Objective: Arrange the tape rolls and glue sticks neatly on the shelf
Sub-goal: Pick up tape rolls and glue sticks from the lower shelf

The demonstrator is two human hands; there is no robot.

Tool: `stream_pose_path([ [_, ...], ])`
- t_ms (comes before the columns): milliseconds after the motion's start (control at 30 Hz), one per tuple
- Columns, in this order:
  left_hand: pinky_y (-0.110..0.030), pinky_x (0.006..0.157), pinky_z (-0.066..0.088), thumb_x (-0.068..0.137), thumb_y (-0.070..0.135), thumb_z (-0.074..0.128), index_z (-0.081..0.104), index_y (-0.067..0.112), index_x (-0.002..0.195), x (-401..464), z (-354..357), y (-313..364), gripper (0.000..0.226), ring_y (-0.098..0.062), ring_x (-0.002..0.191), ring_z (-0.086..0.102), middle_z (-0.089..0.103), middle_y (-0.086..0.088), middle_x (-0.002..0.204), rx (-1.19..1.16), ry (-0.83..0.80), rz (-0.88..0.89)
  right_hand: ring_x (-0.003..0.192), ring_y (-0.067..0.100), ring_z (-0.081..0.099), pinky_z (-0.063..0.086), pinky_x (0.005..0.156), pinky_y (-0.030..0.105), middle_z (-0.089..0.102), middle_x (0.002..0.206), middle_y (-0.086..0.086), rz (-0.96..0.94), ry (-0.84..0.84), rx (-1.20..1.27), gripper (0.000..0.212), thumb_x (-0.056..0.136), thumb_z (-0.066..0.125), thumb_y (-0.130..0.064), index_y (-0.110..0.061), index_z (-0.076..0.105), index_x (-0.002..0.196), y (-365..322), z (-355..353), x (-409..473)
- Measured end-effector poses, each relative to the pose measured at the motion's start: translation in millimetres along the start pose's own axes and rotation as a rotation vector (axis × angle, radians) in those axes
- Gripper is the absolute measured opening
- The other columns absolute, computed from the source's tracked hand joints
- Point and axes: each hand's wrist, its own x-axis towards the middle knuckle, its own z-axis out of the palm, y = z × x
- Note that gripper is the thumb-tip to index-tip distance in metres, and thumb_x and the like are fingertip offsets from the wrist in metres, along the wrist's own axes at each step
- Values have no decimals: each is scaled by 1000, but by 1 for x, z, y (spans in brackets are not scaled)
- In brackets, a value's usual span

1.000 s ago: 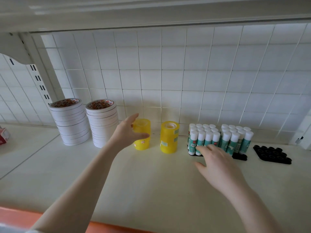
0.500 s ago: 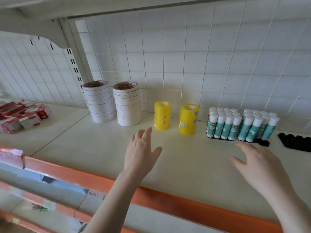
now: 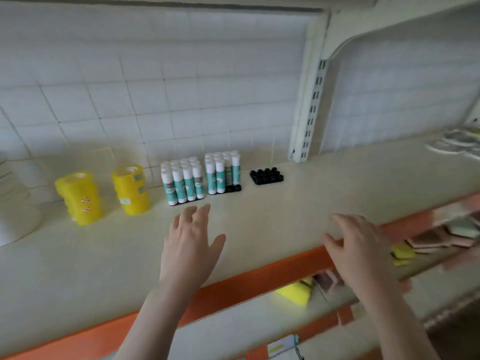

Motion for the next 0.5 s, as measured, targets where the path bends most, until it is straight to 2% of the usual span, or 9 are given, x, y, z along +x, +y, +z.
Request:
stream_pose_path([
  [100, -32, 103, 31, 89, 43, 54, 29, 23, 144, 11, 31, 64, 63, -20, 131, 30, 34, 0, 143, -31, -51, 100, 93, 36, 61, 51, 78, 46, 65, 100, 15, 90, 2, -32, 36, 77, 71, -23, -5, 65, 107, 65, -20, 2],
  [200, -32, 103, 31, 89, 42, 55, 29, 24, 143, 21, 67, 141, 63, -19, 132, 29, 34, 0, 143, -71, -70, 188, 104, 22, 58, 50, 86, 39, 61, 114, 4, 167, 16, -31, 39, 86, 61, -32, -15, 58, 121, 136, -43, 6],
  [333, -31, 103, 31, 88, 38, 56, 31, 24, 143, 30, 123, 260, 62, -20, 130, 30, 35, 0, 141, -155, -89, 248, 103, 11, 55, 46, 88, 28, 57, 115, -5, 194, 25, -53, 37, 89, 55, -36, -25, 50, 123, 246, -74, 24],
  [500, -31, 102, 30, 87, 34, 60, 35, 23, 142, 38, 189, 390, 61, -23, 127, 35, 39, -3, 139, -222, -171, 266, 107, 10, 53, 41, 90, 26, 56, 118, -7, 263, 1, -123, 36, 92, 50, -38, -25, 50, 126, 378, -109, 60],
])
